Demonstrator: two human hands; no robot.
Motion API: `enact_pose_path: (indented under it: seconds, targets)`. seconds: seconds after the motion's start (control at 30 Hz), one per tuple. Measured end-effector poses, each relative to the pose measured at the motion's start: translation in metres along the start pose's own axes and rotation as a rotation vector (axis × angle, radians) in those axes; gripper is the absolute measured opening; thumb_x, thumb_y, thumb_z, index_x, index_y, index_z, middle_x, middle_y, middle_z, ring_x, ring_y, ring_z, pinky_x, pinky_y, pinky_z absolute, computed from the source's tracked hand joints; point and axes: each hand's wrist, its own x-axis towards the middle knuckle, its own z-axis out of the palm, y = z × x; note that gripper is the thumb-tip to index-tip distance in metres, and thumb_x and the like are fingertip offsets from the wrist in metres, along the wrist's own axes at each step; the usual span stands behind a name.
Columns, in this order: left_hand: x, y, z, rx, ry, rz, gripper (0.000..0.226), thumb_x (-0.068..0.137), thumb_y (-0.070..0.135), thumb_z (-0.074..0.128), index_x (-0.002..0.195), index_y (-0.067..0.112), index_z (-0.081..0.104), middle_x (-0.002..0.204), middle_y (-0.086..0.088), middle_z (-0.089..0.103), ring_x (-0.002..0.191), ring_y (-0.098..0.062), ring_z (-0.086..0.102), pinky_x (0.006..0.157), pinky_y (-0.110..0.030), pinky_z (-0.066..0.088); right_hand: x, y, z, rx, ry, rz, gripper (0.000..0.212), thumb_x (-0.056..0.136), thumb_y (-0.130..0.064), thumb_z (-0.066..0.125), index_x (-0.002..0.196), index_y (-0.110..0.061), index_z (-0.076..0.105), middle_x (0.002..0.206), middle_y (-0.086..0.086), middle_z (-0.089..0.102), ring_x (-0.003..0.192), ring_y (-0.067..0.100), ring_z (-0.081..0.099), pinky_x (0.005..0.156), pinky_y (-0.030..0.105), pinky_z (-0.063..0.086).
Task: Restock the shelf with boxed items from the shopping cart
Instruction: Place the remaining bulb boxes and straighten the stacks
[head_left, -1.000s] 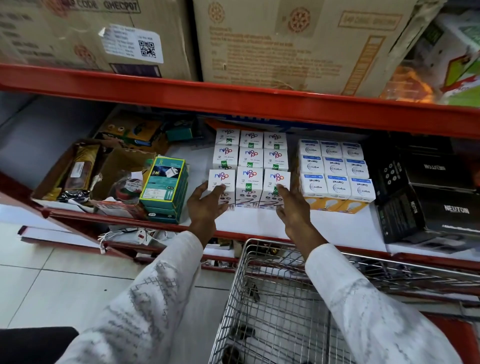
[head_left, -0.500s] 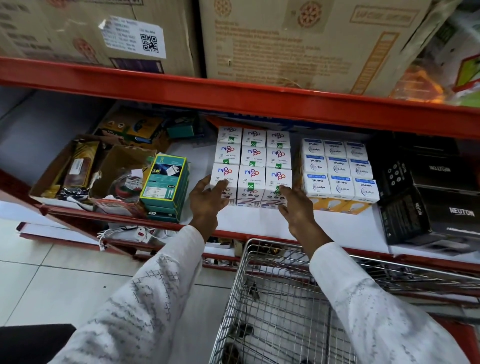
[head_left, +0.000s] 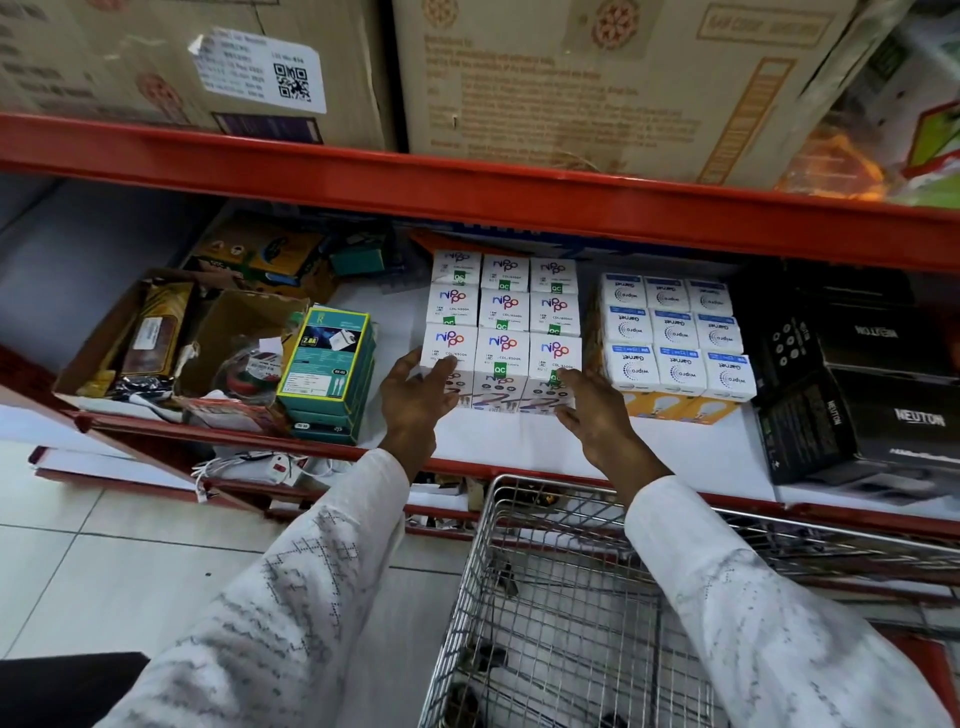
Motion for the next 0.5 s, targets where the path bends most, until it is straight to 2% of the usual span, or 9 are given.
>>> enact_pose_path:
  seconds: [0.1,0.2,0.27,0.33,0.37,0.43,0.5]
  targets:
    - [-0.001,-0.001,0.0,-0.008,-0.008,0.004,0.044,0.087,0.013,0.075,0.128,0.012,0.059,0.123,-0.019,0.071,0.107,-0.037,0.071,0.091,-0.047,0.061,-0.001,-0.001,0.0,-0.015,0.002,0.0,0.003,0.093,-0.022,0.063,0.095,-0.023,0.06,0.138,0.015,0.06,0.133,0.034,0.052,0.113,0.048,0.043]
    - [-0.003,-0.002,-0.002,-0.014,-0.023,-0.007,0.046,0.088,0.011,0.074,0.13,0.014,0.056,0.122,-0.02,0.069,0.105,-0.038,0.07,0.086,-0.045,0.058,0.0,0.002,-0.002,-0.058,0.012,-0.025,0.002,0.093,-0.026,0.063,0.094,-0.024,0.063,0.129,0.014,0.066,0.128,0.034,0.056,0.112,0.05,0.044]
    - [-0.004,-0.003,-0.004,-0.032,-0.029,-0.022,0.053,0.089,0.011,0.073,0.138,0.016,0.052,0.12,-0.019,0.067,0.103,-0.035,0.067,0.079,-0.039,0.057,0.001,0.006,-0.005,-0.143,0.011,-0.077,0.02,0.091,-0.033,0.064,0.107,-0.021,0.066,0.129,0.01,0.066,0.124,0.033,0.059,0.111,0.051,0.045]
    - [-0.01,-0.006,-0.007,0.003,0.027,-0.014,0.055,0.09,0.015,0.072,0.141,0.017,0.05,0.115,-0.015,0.066,0.104,-0.034,0.066,0.081,-0.038,0.057,-0.001,0.008,-0.011,-0.202,0.002,-0.111,0.044,0.089,-0.038,0.065,0.128,-0.018,0.062,0.137,0.008,0.063,0.123,0.027,0.059,0.112,0.049,0.044]
    - [-0.014,-0.009,-0.009,0.004,0.071,0.007,0.053,0.091,0.015,0.071,0.14,0.015,0.052,0.114,-0.015,0.066,0.104,-0.033,0.066,0.084,-0.04,0.057,-0.005,0.008,-0.015,-0.218,0.006,-0.127,0.048,0.088,-0.039,0.066,0.131,-0.018,0.062,0.137,0.007,0.064,0.119,0.024,0.059,0.111,0.048,0.045]
    - [-0.027,-0.018,-0.011,-0.046,0.153,0.057,0.043,0.092,0.012,0.069,0.132,0.005,0.057,0.115,-0.015,0.067,0.103,-0.034,0.066,0.089,-0.045,0.057,-0.013,0.009,-0.031,-0.233,0.048,-0.164,0.038,0.085,-0.038,0.069,0.119,-0.021,0.071,0.119,0.004,0.074,0.108,0.023,0.066,0.107,0.047,0.049]
    - [-0.044,-0.03,-0.007,-0.058,0.171,0.082,0.027,0.094,0.007,0.065,0.12,-0.001,0.062,0.108,-0.015,0.068,0.095,-0.034,0.066,0.083,-0.047,0.058,-0.021,0.014,-0.053,-0.182,0.131,-0.19,0.014,0.085,-0.031,0.069,0.096,-0.024,0.075,0.092,0.0,0.076,0.091,0.027,0.073,0.099,0.048,0.056]
